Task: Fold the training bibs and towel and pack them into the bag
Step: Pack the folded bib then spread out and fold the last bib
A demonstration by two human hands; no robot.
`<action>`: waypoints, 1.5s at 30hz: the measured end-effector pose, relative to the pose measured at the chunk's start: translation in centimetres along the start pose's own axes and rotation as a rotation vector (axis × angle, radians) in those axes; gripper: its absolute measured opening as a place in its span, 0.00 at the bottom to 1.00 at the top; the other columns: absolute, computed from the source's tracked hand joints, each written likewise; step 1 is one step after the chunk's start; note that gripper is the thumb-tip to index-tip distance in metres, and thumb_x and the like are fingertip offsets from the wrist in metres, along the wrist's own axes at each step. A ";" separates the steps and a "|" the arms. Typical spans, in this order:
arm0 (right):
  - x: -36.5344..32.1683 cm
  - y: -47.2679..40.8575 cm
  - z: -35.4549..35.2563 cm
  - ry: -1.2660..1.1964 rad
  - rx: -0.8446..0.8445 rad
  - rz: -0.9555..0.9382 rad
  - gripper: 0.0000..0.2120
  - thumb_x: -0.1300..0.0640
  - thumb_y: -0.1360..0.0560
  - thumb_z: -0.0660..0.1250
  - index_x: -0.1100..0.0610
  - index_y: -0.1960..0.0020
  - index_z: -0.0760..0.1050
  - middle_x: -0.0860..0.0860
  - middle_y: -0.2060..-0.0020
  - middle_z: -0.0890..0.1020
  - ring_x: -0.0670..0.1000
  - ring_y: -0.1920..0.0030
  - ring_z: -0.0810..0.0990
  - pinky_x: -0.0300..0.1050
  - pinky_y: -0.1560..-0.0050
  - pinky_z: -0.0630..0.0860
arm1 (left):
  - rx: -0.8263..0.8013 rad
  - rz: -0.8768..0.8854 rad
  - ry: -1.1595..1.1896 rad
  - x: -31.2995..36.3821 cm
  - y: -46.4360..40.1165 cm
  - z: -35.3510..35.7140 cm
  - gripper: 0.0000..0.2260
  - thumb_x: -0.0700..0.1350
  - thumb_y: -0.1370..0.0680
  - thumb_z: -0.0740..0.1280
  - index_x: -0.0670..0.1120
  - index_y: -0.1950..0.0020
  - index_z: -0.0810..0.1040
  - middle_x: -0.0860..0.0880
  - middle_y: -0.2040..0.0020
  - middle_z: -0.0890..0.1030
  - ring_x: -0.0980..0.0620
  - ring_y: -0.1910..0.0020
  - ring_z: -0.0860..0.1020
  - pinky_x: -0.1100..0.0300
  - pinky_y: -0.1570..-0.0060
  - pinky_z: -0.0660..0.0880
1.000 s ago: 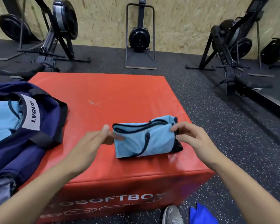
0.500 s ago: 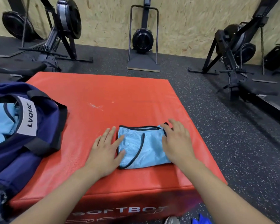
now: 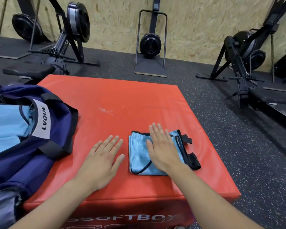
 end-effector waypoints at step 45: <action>4.8 3.9 1.5 0.019 -0.106 -0.235 0.32 0.44 0.20 0.38 0.53 0.18 0.48 0.46 0.19 0.49 0.42 0.21 0.40 0.43 0.22 0.36 | -0.122 0.198 0.055 0.7 -4.9 2.7 0.31 0.64 0.21 0.40 0.57 0.22 0.63 0.57 0.21 0.61 0.59 0.20 0.51 0.61 0.23 0.42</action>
Point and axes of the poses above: each hand's wrist, its own y-axis away from the middle knuckle, its own z-axis out of the palm, x = y × z, the point moved 5 cm from there along -y, towards the middle knuckle
